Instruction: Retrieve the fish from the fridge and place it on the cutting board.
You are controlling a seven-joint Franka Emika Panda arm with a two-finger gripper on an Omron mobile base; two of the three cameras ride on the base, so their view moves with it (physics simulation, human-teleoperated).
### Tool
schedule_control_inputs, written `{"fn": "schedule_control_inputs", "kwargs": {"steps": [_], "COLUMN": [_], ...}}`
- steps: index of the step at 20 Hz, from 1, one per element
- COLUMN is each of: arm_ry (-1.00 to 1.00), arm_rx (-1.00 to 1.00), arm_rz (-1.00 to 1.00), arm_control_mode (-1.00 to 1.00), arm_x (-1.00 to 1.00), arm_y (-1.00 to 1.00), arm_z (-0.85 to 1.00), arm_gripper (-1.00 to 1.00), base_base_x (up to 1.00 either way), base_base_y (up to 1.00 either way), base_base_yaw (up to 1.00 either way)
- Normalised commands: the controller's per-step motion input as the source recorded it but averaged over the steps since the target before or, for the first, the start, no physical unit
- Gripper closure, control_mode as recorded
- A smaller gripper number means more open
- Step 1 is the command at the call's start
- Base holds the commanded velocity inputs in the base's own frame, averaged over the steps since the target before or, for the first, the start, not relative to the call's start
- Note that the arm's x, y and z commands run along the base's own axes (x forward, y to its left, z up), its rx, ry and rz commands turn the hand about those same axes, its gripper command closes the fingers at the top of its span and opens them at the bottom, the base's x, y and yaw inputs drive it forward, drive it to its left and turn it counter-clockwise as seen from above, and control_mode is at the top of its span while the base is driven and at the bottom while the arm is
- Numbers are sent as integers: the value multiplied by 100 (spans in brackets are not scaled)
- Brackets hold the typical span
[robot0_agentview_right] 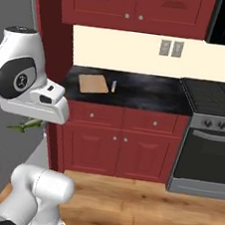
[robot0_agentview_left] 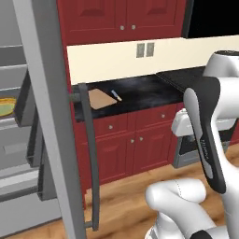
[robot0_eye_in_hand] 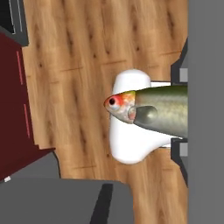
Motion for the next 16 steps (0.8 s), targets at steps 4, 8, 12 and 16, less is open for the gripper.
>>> {"fn": "schedule_control_inputs", "kwargs": {"steps": [4,8,12,16], "arm_ry": [0,0,0,0], "arm_rx": [0,0,0,0], "arm_rz": [0,0,0,0], "arm_control_mode": [100,100,100,100], "arm_x": [0,0,0,0], "arm_y": [0,0,0,0], "arm_z": [0,0,0,0], "arm_gripper": [100,100,100,100], "base_base_x": [47,39,10,12], "base_base_y": [-39,-60,-93,-69], "base_base_yaw": [0,5,13,18]}}
